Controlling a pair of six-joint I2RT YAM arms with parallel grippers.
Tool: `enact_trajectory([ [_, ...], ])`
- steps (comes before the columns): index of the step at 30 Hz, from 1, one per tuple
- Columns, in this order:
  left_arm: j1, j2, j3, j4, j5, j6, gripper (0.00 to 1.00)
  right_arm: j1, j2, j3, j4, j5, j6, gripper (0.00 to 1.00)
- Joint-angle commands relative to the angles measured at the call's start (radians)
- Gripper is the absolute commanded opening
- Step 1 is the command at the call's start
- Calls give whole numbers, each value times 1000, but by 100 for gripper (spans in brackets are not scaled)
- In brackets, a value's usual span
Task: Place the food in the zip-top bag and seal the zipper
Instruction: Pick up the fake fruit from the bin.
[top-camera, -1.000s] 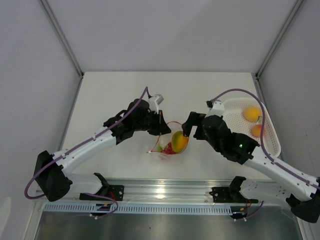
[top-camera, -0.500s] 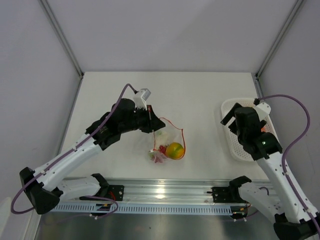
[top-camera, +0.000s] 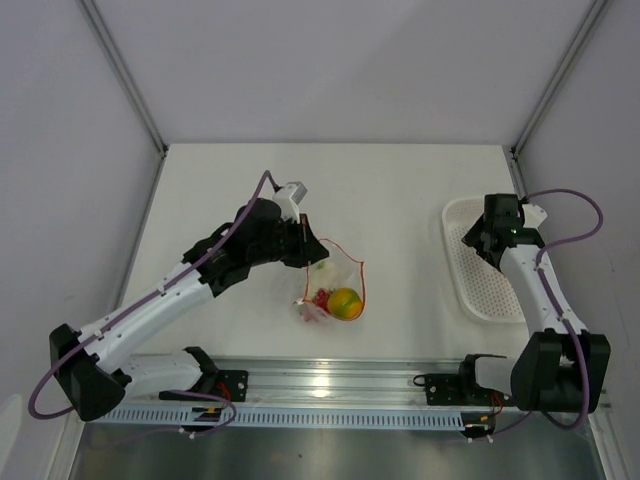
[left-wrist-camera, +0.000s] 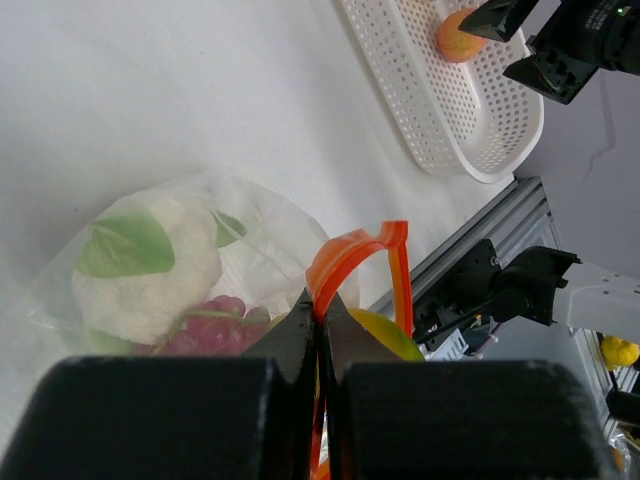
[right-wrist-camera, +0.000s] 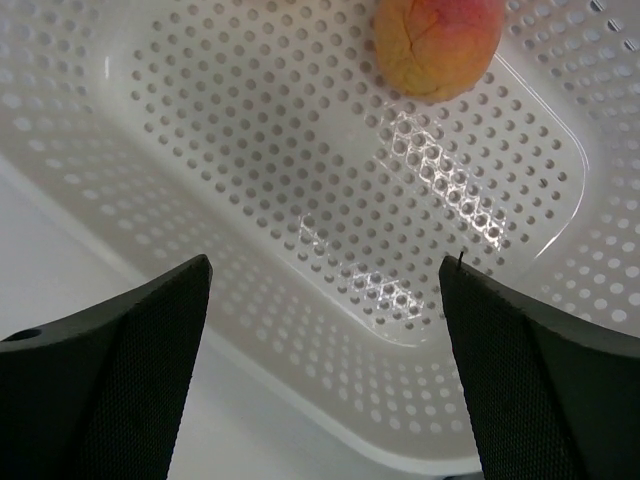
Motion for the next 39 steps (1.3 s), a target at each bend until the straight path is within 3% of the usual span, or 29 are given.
enact_trajectory([
  [1,0,17,18,48,-6,25,1,-18,74,-22,62,74,3,96],
  [17,5,101,38,100,60,31,1,-116,182,-51,187,255,10,93],
  [22,5,115,49,119,80,29,0,-174,228,-36,239,227,21,92],
  [39,16,160,87,136,109,49,1,-197,449,42,351,212,-5,89],
])
